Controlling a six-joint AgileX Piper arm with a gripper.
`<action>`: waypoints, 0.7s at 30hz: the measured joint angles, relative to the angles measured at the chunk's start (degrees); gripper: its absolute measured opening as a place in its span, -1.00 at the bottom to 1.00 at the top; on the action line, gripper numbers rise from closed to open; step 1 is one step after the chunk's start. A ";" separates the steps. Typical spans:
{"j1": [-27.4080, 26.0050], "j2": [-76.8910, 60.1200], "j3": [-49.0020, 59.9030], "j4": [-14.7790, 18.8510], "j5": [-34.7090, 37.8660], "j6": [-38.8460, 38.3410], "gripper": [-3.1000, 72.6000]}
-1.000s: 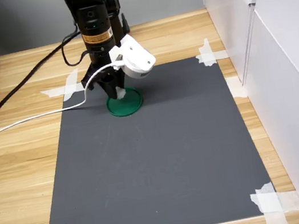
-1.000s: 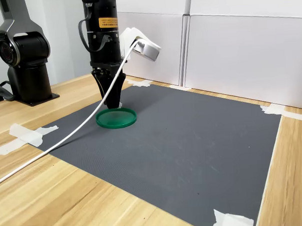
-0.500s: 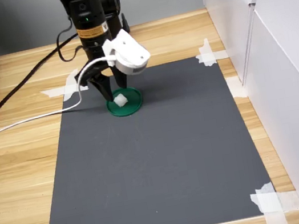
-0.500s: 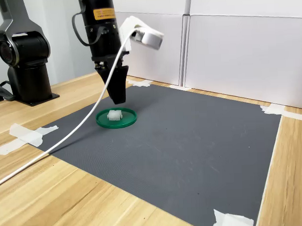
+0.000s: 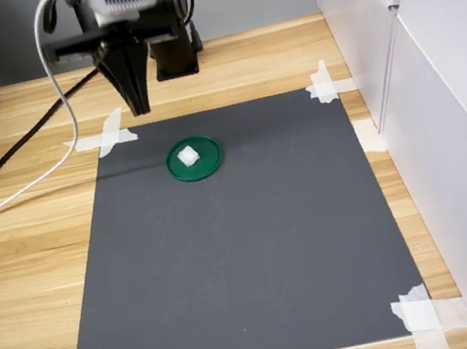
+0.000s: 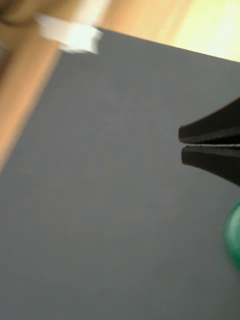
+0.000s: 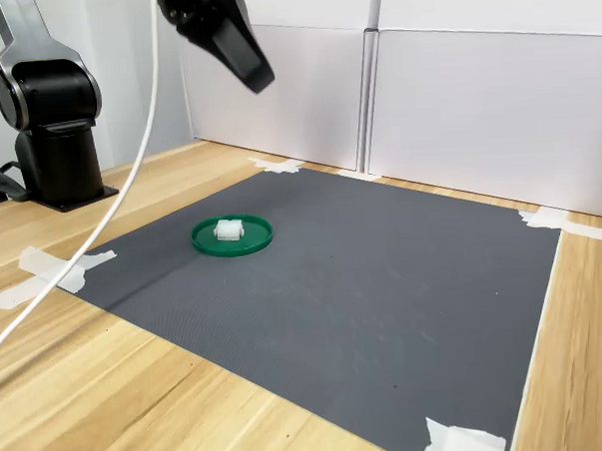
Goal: Grasp a white terminal and put it in the green lid.
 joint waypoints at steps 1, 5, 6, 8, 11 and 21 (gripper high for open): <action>0.00 -1.05 -0.51 0.66 0.00 1.35 -0.97; 0.00 -5.77 -1.12 -0.27 0.01 12.40 -0.97; 0.00 -7.31 -1.16 -1.50 0.44 16.39 -0.97; 0.00 -10.55 -1.16 -4.57 1.07 24.97 -0.97; 0.00 -16.63 -1.10 -10.17 1.64 38.20 -0.97; 0.00 -32.60 14.81 -13.87 -2.32 52.63 -0.97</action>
